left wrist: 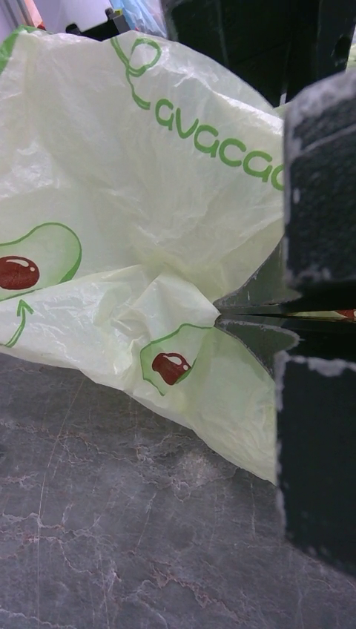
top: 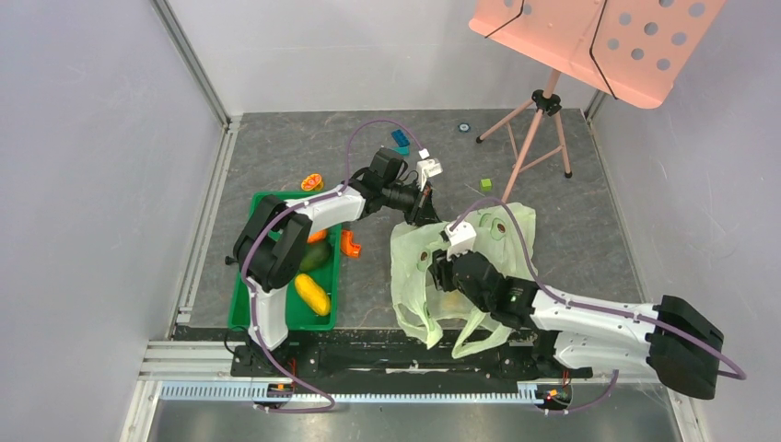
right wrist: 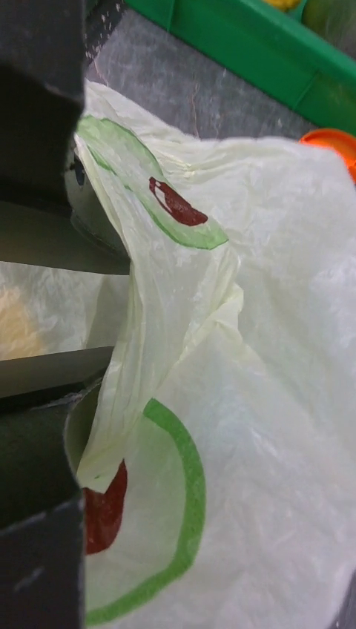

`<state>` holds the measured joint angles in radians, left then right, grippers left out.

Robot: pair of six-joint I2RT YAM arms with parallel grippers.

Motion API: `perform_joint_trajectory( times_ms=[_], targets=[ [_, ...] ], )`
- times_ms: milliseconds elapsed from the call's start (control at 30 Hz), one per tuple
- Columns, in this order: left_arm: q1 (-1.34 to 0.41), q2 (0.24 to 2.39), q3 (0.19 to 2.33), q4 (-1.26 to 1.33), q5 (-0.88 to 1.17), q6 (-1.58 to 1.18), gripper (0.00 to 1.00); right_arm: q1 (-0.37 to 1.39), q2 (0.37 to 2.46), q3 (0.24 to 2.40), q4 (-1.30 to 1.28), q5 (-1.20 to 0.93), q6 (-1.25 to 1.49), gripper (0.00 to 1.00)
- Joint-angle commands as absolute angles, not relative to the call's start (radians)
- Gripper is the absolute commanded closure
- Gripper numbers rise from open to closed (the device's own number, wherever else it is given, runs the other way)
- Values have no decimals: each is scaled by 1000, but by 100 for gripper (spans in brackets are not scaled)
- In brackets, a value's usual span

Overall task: Take the fake fruits out of the plastic bag
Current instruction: Adjust the plastic bag at the center of the board, then take out the fake fruit from the plastic bag.

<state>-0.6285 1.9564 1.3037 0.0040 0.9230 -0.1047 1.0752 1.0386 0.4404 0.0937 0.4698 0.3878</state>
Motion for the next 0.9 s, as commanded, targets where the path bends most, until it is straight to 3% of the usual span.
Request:
perform_joint_trajectory(
  times_ms=[0,100,433,533,700,867],
  targets=[
    [-628,1971,1315,44,965,-134,98,1016,1078,463,100,409,321,55],
    [-627,1973,1314,45,971,-133,98,981,1118,486,103,404,285,46],
    [-627,1982,1316,44,989,-132,98,943,1159,487,189,454,240,34],
    [-627,1985,1315,44,991,-132,98,942,1112,450,227,504,261,35],
    [-627,1988,1318,44,995,-133,98,929,1079,426,237,560,270,45],
    [-627,1988,1318,44,997,-135,98,906,1124,439,237,534,251,44]
  ],
)
